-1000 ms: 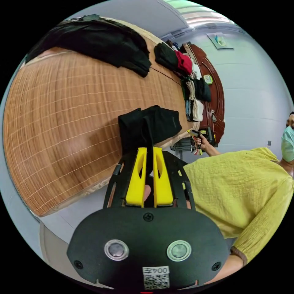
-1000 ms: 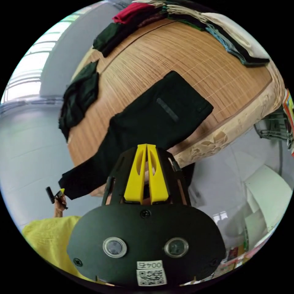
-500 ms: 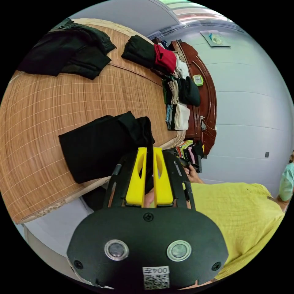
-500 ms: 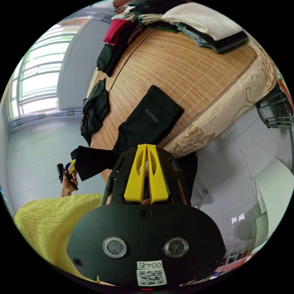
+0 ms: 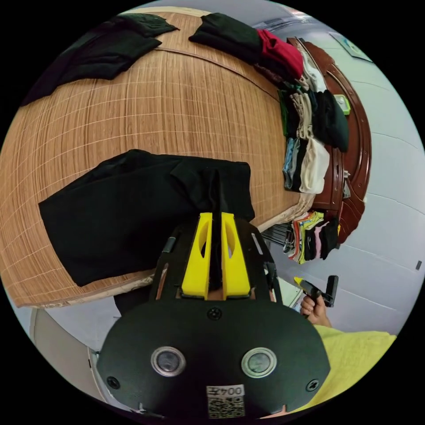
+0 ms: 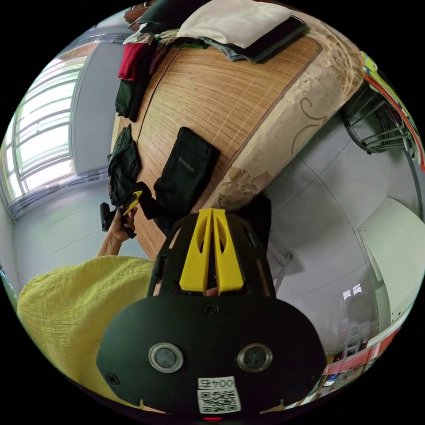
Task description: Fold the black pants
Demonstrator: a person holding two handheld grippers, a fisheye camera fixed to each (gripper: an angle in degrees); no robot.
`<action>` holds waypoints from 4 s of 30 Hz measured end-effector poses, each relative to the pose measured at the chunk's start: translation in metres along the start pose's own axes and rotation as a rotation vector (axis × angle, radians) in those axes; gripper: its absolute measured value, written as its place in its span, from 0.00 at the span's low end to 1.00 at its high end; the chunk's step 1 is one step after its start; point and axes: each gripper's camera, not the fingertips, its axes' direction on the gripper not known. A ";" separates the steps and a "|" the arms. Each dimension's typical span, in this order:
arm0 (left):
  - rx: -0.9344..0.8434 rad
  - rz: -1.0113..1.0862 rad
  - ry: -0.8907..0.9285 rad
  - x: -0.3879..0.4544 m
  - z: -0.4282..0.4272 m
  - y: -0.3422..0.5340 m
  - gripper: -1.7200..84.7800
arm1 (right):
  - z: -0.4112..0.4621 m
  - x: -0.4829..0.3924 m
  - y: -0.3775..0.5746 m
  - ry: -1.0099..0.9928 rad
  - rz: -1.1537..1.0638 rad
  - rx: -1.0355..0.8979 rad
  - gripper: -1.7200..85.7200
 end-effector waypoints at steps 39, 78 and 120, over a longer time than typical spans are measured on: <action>0.021 0.157 0.031 -0.180 -0.203 0.119 0.14 | 0.114 -0.036 0.039 -0.224 -0.009 0.255 0.08; 0.006 -0.228 0.037 -0.393 -0.211 0.268 0.13 | 0.245 -0.042 -0.223 -0.234 0.190 0.202 0.05; -0.266 0.851 -0.396 -0.065 -0.043 0.000 0.18 | 0.343 -0.222 -0.319 0.651 -0.358 -0.053 0.10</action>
